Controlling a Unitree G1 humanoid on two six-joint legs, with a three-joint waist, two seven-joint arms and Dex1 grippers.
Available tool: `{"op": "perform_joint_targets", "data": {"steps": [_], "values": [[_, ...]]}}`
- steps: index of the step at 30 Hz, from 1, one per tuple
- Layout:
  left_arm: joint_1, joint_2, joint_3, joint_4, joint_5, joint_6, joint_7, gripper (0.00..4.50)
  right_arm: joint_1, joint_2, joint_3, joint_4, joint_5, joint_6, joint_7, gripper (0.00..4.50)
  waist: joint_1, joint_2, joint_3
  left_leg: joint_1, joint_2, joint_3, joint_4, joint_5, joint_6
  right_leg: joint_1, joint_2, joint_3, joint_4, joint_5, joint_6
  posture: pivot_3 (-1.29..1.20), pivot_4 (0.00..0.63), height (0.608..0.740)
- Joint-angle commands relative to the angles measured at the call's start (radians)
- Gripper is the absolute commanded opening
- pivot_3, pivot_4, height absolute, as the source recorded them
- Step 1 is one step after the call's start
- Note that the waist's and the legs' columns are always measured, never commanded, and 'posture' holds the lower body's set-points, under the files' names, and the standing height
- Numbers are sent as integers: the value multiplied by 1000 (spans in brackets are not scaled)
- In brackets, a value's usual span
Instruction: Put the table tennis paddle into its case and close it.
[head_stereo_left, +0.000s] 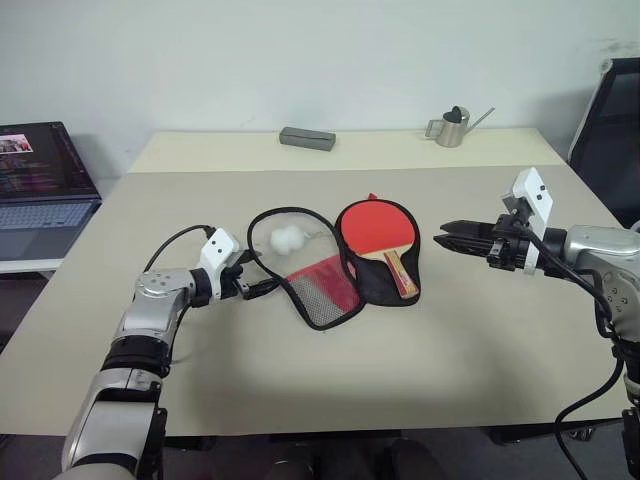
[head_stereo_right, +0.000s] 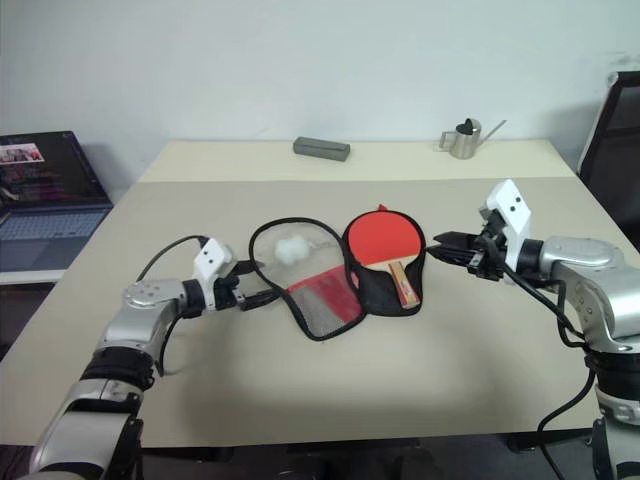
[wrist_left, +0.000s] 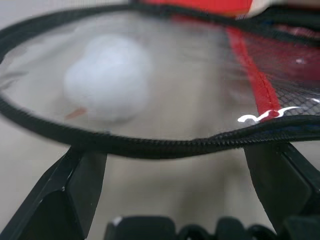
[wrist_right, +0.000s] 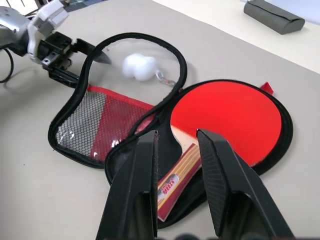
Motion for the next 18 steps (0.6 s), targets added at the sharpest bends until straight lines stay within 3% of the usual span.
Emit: {"op": "perform_joint_targets", "data": {"steps": [1, 6, 18], "values": [[-79, -63, 8, -130, -68, 44, -22, 4500, -1, -23, -52, -31, 24, -5, -5, 1334, 3, -1, 0, 0, 0, 0, 0, 0, 0, 0, 0, 0, 0, 0, 0, 0, 150, 740], [-168, -119, -36, -103, -40, 20, -63, 4500, 10, -37, -63, -38, 29, -5, -1, 1334, 3, -2, 1, -5, -1, -2, 2, 1, -2, -2, 0, -2, 0, 0, 0, 0, 150, 740], [-388, -338, -112, 289, 72, -200, -35, 4500, 57, -64, -105, -82, 66, 22, -21, 1334, -1, -4, 2, -6, -1, 0, 2, 1, -1, -2, 1, -2, 0, 0, 1, 0, 150, 740]]}}
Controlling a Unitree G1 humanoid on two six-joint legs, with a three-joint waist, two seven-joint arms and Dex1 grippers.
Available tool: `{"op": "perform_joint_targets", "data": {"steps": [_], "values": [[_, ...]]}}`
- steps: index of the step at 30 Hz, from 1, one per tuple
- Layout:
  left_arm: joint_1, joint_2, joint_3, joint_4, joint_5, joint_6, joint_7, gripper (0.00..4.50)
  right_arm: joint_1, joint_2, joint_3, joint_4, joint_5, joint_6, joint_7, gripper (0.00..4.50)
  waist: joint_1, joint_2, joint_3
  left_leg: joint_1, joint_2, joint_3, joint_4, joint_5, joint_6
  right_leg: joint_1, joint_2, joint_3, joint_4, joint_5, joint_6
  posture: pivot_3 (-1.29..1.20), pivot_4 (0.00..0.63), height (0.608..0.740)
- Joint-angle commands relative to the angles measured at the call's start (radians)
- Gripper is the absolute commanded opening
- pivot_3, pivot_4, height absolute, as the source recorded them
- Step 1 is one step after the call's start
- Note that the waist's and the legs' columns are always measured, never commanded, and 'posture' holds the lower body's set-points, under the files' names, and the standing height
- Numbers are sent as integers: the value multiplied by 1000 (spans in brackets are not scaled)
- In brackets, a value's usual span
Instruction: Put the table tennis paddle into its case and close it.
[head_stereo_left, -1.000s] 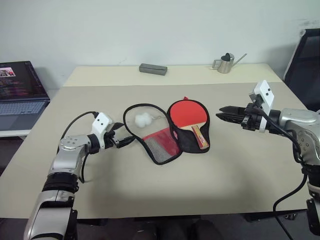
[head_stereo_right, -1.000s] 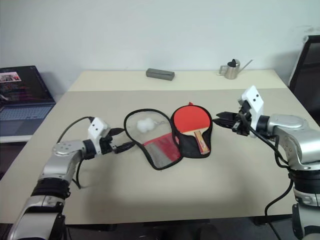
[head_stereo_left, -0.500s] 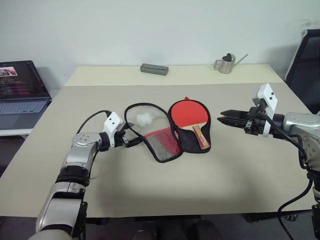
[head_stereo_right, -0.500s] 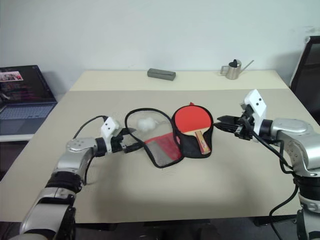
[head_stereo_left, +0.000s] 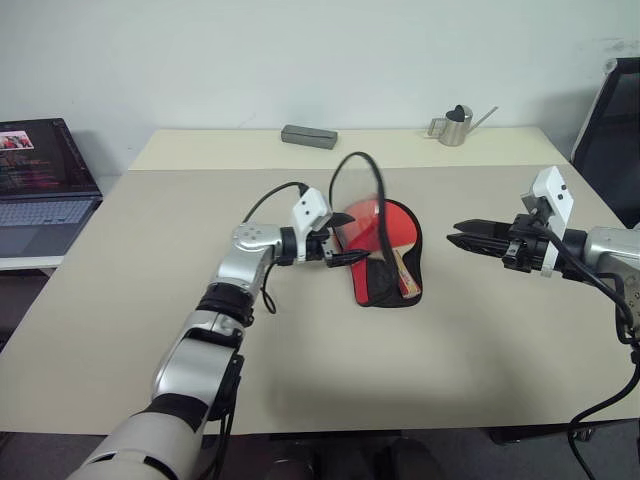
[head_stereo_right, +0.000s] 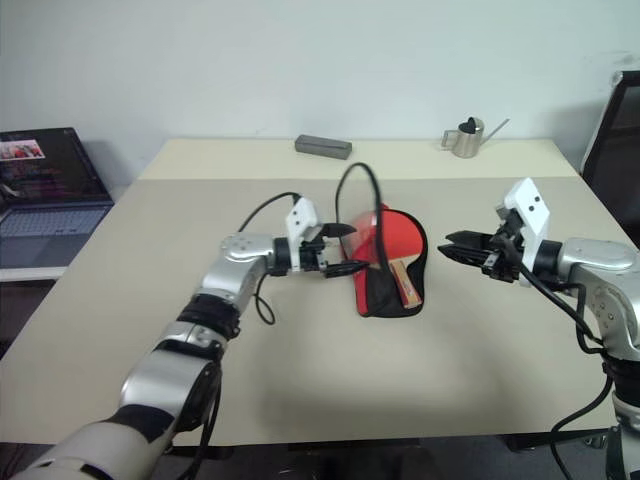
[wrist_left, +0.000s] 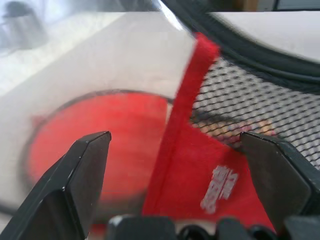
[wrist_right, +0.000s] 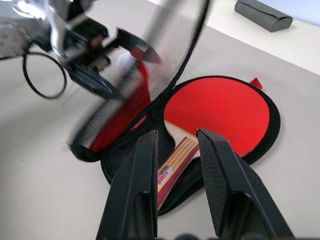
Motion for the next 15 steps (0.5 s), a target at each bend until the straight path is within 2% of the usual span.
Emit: {"op": "perform_joint_targets", "data": {"steps": [1, 8, 15], "values": [[-50, -35, 3, 85, 29, -80, 34, 4500, 8, -19, -39, -42, 25, 7, -14, 1334, -1, 0, 0, 0, 0, 0, 0, 0, 0, 0, 0, 0, 0, 0, 0, 0, 150, 740], [-76, -72, 25, 169, 50, -148, 75, 4500, 18, -11, -19, -54, 33, 21, -40, 1334, -1, 0, 0, 0, 0, 0, 0, 0, 0, -1, 0, 0, 1, 0, 0, 0, 150, 740], [-13, 12, 76, 34, -2, -137, 32, 4500, 22, 34, 21, -41, 46, 44, -58, 1334, -4, 0, 0, 0, 0, 0, 0, 0, 0, -1, 0, 1, 1, 0, 0, 0, 150, 740]]}}
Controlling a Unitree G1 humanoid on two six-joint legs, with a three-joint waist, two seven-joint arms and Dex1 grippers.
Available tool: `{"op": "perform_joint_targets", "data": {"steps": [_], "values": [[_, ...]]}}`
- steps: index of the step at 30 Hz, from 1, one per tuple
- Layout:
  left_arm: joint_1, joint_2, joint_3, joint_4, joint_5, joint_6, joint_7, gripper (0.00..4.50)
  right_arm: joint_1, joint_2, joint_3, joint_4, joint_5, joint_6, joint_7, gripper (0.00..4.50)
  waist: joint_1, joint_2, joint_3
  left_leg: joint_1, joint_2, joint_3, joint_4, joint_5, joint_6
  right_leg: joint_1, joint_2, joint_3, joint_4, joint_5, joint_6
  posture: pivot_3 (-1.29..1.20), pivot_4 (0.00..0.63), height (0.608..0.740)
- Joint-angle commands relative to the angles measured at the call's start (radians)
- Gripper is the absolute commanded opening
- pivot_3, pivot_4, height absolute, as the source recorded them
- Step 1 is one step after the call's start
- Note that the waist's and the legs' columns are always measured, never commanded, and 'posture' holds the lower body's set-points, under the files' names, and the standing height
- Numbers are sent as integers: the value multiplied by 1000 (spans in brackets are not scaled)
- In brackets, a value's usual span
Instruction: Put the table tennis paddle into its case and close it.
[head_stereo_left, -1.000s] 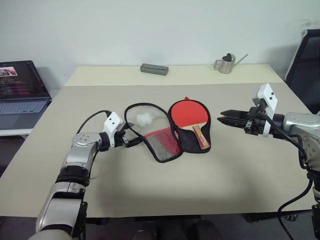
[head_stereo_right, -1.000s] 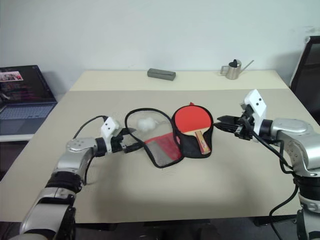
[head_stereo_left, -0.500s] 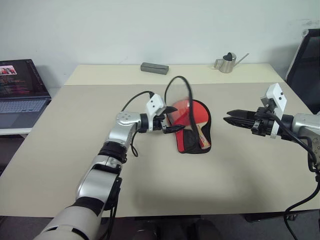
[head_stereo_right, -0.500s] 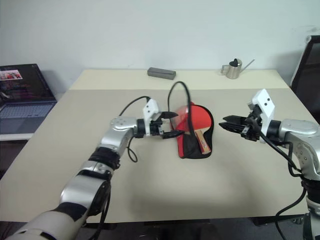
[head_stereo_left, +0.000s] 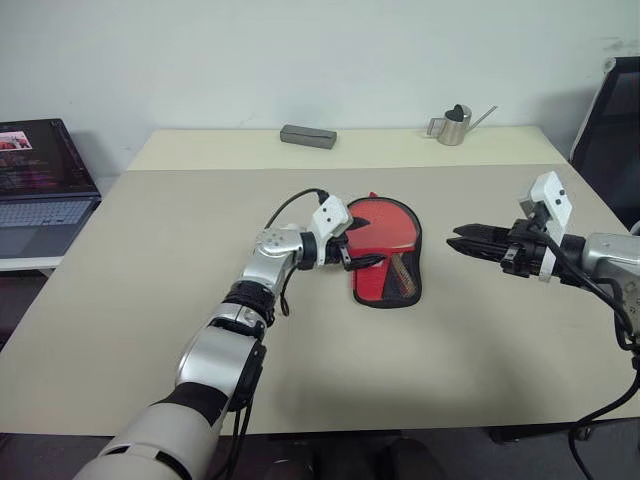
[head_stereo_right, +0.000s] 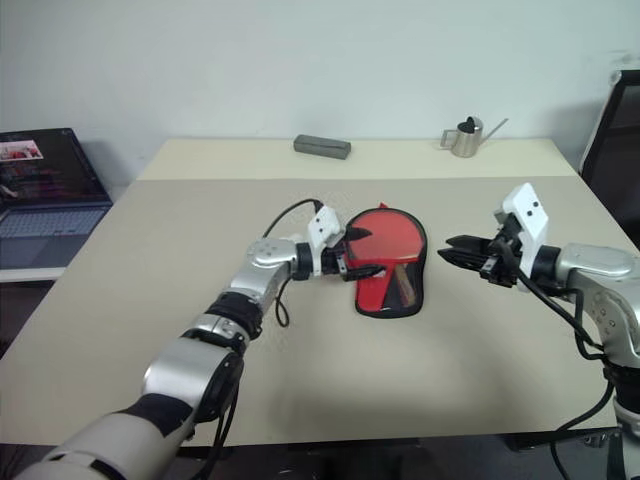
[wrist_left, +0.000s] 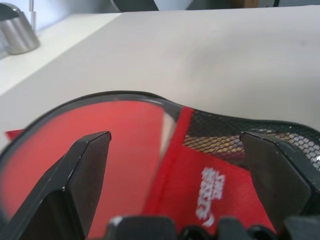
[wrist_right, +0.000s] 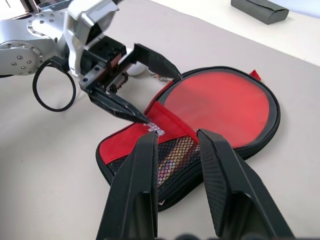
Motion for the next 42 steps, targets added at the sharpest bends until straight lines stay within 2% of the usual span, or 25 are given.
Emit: {"op": "perform_joint_targets", "data": {"steps": [1, 10, 17, 24, 29, 36, 42], "values": [[48, 72, 58, -166, -62, 19, -41, 4500, 1, 29, 18, -1, 12, 2, -9, 1334, -3, 0, 0, 0, 0, 0, 0, 0, 0, 0, 0, 0, 0, 0, 0, 0, 150, 740], [376, 258, 68, -765, -222, 410, -181, 4500, -39, 112, 61, 119, 2, 34, -46, 1334, -1, 0, 0, -2, 0, 0, 0, 0, 0, -3, 0, 2, 1, 0, 0, 0, 150, 740], [505, 311, 111, -972, -283, 546, -93, 4500, -21, 123, 110, 155, -41, 6, -37, 1334, 4, 0, 0, -2, 0, 0, 0, 0, 0, -4, 0, 2, 1, 0, -1, 0, 150, 740], [534, 336, 94, -1063, -326, 602, -108, 4500, 1, 96, 200, 249, -218, -209, -3, 1334, 2, 0, 0, -2, 0, 1, 1, 0, 0, -4, 0, 2, 1, 0, -1, 0, 150, 740], [509, 346, 85, -1067, -327, 604, -113, 4500, 8, 89, 211, 301, -282, -300, 13, 1334, 1, 0, 0, -2, 1, 1, 1, 0, 0, -4, 0, 2, 2, 0, -1, 0, 150, 740], [483, 343, 81, -1032, -314, 586, -99, 4500, -93, 199, 136, 344, -198, -134, -54, 1334, -3, 0, 0, -2, 1, 2, 1, 0, -1, -5, 0, 4, 3, 0, -1, 0, 150, 740], [477, 346, 77, -1018, -307, 573, -96, 4500, -198, 283, 83, 454, -182, 7, -173, 1334, 0, 0, 0, -2, 1, 2, 1, 1, -1, -5, 0, 3, 3, 0, -1, 0, 150, 740]]}}
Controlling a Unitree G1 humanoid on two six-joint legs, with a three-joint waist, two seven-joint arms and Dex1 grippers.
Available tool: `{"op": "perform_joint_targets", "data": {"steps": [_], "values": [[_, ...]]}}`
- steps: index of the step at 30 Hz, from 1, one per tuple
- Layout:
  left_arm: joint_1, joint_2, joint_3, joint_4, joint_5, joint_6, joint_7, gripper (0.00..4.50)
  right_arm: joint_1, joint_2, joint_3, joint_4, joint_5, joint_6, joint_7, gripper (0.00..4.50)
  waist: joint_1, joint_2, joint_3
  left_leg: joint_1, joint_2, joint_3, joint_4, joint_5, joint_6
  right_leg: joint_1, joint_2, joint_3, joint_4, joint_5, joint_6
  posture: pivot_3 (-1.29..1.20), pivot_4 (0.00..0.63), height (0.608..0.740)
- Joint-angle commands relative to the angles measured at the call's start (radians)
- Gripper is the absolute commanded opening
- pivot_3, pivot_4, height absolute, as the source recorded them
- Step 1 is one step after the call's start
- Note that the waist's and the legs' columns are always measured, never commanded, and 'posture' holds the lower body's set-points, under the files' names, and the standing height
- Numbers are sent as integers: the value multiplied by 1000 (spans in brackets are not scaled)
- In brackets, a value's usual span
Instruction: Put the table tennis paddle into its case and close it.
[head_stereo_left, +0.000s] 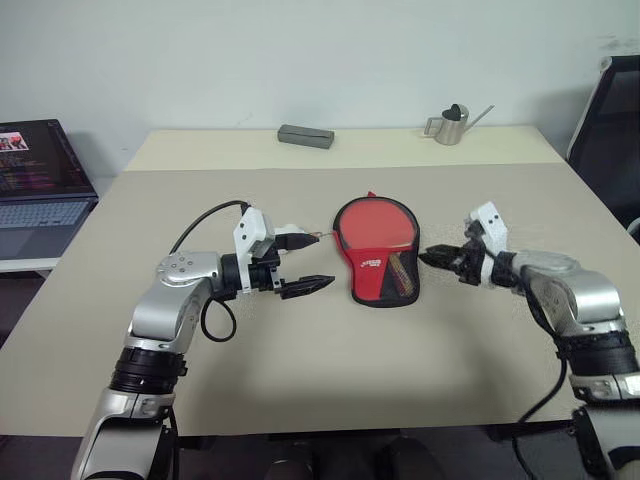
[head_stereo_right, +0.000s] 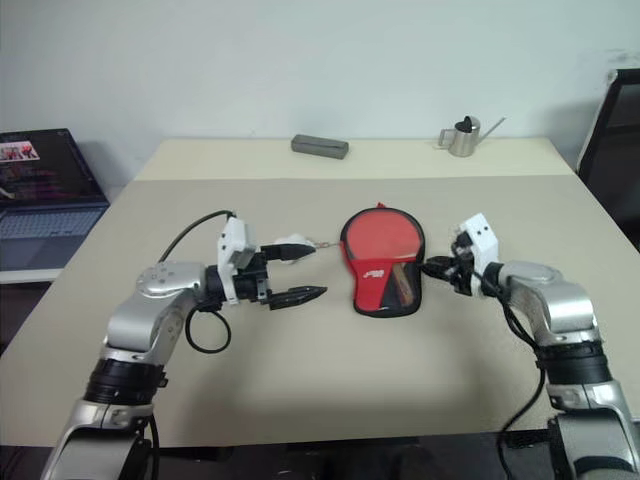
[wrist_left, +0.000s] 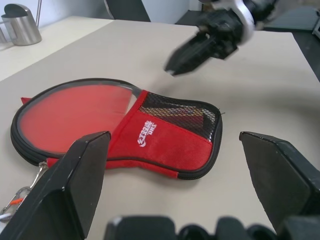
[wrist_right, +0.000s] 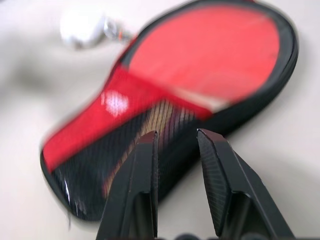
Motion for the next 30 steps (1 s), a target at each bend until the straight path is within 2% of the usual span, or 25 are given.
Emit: {"op": "perform_joint_targets", "data": {"steps": [1, 3, 9, 14, 24, 30], "values": [[-22, 14, 10, -8, 0, -21, 6, 4500, -44, 26, -50, 53, 5, 47, -64, 1499, 0, 0, 0, 0, 0, 0, 0, 0, 0, 0, 0, 0, 0, 0, 0, 0, 150, 740], [-23, 16, 12, -5, 1, -24, 10, 4500, -63, 43, -41, 82, -15, 47, -95, 1875, 0, 0, 0, -1, 0, 0, 0, 0, 0, -1, 0, 0, 0, 0, 0, 0, 150, 740], [-18, 21, 11, -10, -3, -25, 19, 4500, -98, 92, -32, 130, -45, 55, -158, 3912, -2, 0, 0, -1, 0, 1, 0, 0, 0, -2, 0, 1, 2, 0, 0, 0, 150, 740], [-18, 21, 10, -3, 0, -32, 24, 4500, -100, 127, -14, 144, -63, 61, -173, 3912, -2, 0, 0, -1, 0, 1, 0, 0, 0, -3, 0, 1, 5, 0, 0, 0, 150, 740], [-25, 16, 9, 11, 6, -45, 32, 4500, -129, 178, 4, 303, -129, -9, -203, 3912, -3, 0, 0, 2, 0, 2, 1, 1, -2, -3, 0, 2, 11, 0, 0, 0, 150, 740], [-19, 17, 9, 3, 7, -43, 39, 4500, -137, 221, 24, 302, -132, 4, -183, 3912, -11, 0, 0, 4, 0, 2, 1, 2, -2, -3, 1, 2, 13, 1, -2, 0, 150, 740]]}}
